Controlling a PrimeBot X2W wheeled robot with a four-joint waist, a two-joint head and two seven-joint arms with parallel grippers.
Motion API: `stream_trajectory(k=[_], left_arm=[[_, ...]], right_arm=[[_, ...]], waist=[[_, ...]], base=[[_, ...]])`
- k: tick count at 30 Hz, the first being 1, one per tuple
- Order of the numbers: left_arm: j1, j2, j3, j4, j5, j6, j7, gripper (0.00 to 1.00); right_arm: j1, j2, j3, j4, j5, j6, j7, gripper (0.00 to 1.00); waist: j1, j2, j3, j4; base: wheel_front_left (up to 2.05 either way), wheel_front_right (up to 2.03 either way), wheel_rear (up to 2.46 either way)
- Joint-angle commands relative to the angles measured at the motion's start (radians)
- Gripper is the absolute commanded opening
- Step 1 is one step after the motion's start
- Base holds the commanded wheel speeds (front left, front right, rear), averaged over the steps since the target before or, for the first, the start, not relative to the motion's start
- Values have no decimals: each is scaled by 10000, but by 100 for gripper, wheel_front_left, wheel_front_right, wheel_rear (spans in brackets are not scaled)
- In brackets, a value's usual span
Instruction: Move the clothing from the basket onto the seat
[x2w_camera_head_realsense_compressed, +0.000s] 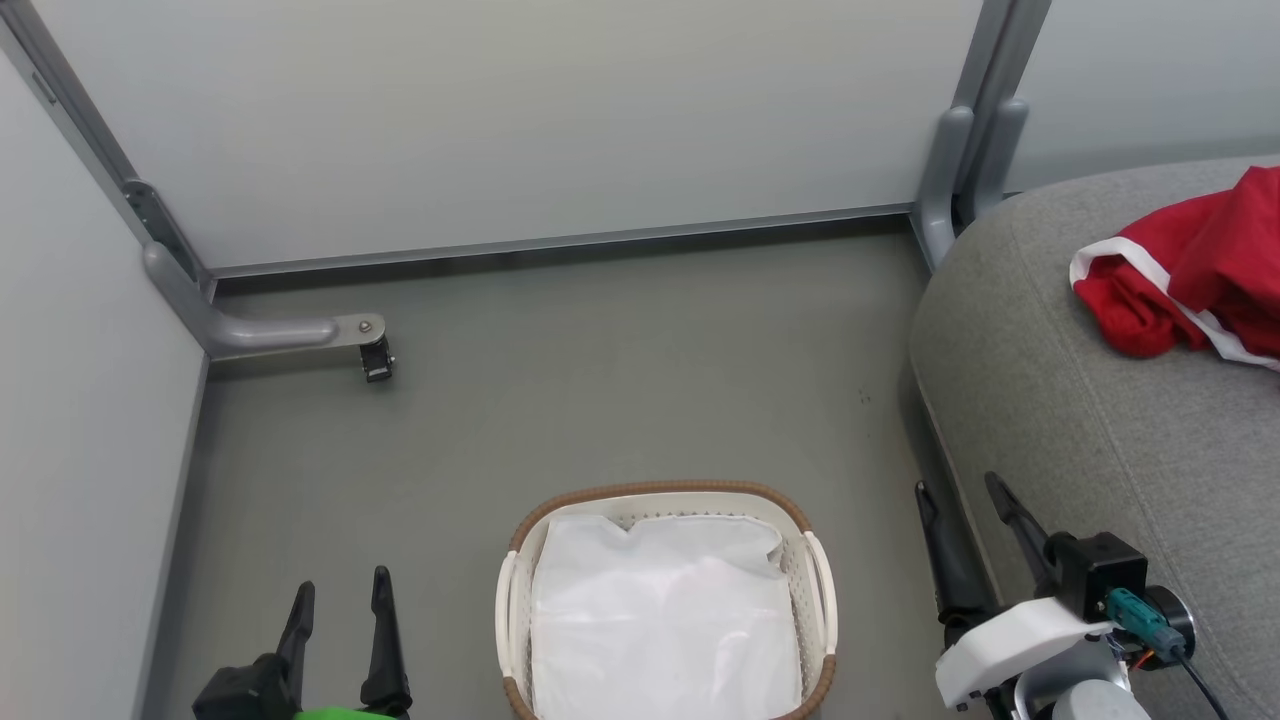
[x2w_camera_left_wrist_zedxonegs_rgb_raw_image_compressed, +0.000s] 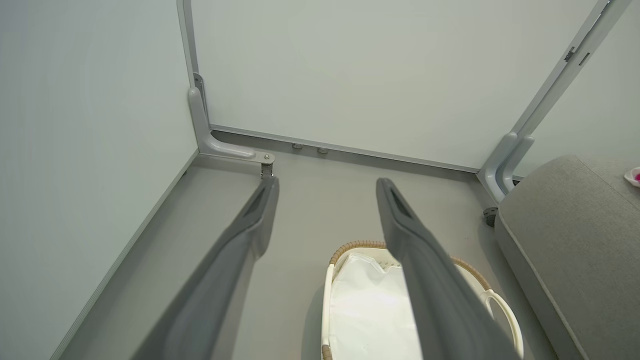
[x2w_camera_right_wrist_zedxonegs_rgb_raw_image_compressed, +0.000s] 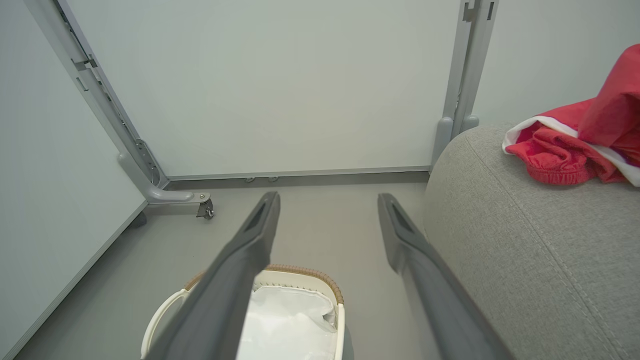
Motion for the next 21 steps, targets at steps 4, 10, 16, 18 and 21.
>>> stream_trajectory(k=[4,10,16,18,21], left_arm=[[-171,-1,79,23,107,-31,-7,100],[-204,-20,170,-26,63,-15,-7,100],[9,-82,162,352,-89,-36,45,0],[-56,-82,223,351,-440,-65,156,0],[-141,-82,304,336,-943,-108,308,0]], right_arm=[[113,-40,-24,1,37,-15,-21,100],[95,-39,-34,27,44,-15,-20,100],[82,49,-14,295,148,0,32,0],[75,40,-51,262,551,0,121,0],[55,18,-112,228,1130,-1,257,0]], waist=[[1,-1,15,8],[1,-1,40,22],[1,-1,42,22],[1,-1,37,20],[1,-1,31,16]], base=[[0,0,0],[0,0,0],[0,0,0],[0,0,0],[0,0,0]])
